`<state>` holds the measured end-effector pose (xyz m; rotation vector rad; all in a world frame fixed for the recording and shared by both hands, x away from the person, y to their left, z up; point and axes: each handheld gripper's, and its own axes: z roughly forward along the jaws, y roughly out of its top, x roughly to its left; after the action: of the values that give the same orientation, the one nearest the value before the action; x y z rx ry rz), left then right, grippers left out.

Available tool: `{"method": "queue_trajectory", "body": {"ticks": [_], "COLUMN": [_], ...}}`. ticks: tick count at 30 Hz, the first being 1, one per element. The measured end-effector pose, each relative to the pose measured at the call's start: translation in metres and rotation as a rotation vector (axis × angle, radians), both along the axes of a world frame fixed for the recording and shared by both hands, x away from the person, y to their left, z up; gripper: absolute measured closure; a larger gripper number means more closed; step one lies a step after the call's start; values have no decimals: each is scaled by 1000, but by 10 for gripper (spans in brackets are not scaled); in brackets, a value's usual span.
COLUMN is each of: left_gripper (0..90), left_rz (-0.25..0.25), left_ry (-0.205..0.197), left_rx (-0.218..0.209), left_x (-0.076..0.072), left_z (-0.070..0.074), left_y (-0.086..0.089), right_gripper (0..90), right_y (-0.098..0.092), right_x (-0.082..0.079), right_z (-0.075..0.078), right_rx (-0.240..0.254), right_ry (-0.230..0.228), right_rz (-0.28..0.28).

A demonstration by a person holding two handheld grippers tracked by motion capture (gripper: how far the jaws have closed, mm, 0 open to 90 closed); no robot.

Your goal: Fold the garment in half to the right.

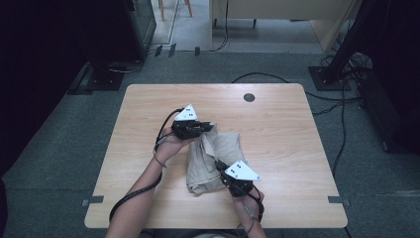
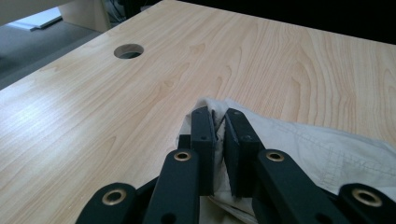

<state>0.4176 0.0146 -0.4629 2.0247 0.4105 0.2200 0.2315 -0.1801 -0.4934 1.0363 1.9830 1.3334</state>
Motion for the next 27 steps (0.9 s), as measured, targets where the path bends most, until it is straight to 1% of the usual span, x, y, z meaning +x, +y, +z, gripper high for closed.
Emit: {"method": "queue_trajectory", "body": {"ticks": [5, 7, 13, 19, 22, 27], "left_gripper": [832, 832, 829, 829, 829, 828], "left_rz": [2, 1, 1, 1, 1, -6], "left_ry": [11, 13, 16, 22, 21, 22], "left_rx": [-8, -5, 8, 10, 21, 32], "left_x": [1, 1, 3, 3, 3, 4], "left_z": [-4, -5, -10, -12, -13, -14], "left_y": [-1, -2, -5, -7, -9, -13], "right_gripper": [875, 875, 874, 872, 871, 870], "right_y": [-3, -4, -6, -8, -9, -10], "right_x": [1, 1, 3, 4, 5, 4], "right_z": [-3, -3, -8, -8, -9, -10], "right_rx": [-2, -9, -13, -21, -26, -48], "right_ry": [12, 10, 28, 37, 43, 59], "right_rz": [-2, -2, -5, -6, -6, -5]}}
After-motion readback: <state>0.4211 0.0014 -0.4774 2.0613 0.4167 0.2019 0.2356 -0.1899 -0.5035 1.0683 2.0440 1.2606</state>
